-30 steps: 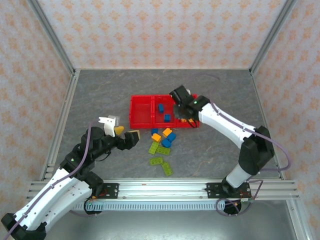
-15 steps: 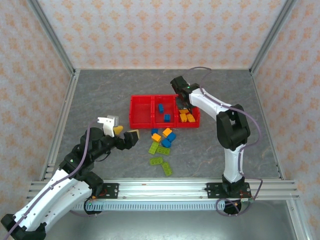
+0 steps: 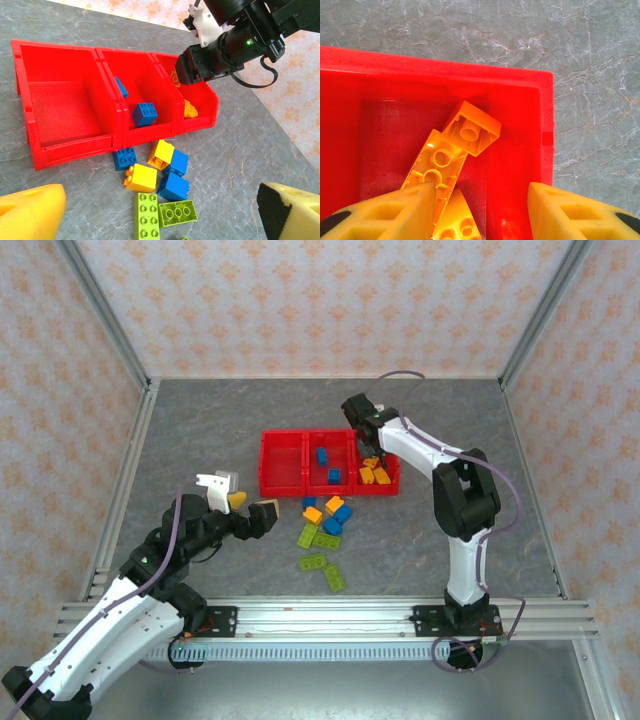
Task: Sort the legos into containers by color
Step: Place the lego in the container, then pick up the lego from the middle-left of the table.
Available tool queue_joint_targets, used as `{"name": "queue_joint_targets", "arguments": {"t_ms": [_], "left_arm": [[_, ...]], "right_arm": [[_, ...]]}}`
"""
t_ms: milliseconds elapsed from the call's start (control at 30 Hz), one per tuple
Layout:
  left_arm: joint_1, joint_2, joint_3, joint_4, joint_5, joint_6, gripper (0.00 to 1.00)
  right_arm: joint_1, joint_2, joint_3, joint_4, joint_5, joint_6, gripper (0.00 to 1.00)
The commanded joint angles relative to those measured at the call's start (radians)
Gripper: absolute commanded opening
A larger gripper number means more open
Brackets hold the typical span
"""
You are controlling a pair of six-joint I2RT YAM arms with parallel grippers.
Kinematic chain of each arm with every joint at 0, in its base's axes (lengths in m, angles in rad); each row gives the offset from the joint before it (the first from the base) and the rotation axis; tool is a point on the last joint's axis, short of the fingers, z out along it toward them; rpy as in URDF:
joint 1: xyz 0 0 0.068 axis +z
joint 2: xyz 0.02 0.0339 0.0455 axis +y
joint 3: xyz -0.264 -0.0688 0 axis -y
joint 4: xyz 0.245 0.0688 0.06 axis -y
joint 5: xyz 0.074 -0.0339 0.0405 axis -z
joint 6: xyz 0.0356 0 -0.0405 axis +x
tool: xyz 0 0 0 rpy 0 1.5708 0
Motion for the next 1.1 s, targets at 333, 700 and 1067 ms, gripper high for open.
{"name": "queue_joint_targets", "arguments": {"t_ms": [333,700,1067], "left_arm": [[-0.006,0.019,0.001,0.011,-0.028,0.017,0.99],[-0.023,0.210,0.069,-0.075,-0.058,-0.025,0.99],[-0.541,0.376,0.114,-0.152,-0.527,-0.772,0.99]], "right_arm": [[-0.003,-0.231,-0.049,-0.021,-0.142,0.043,0.92],[-0.004,-0.554,-0.260,0.079,-0.298,0.018,1.00],[-0.004,-0.840,-0.478,0.163,-0.120,0.021,1.00]]}}
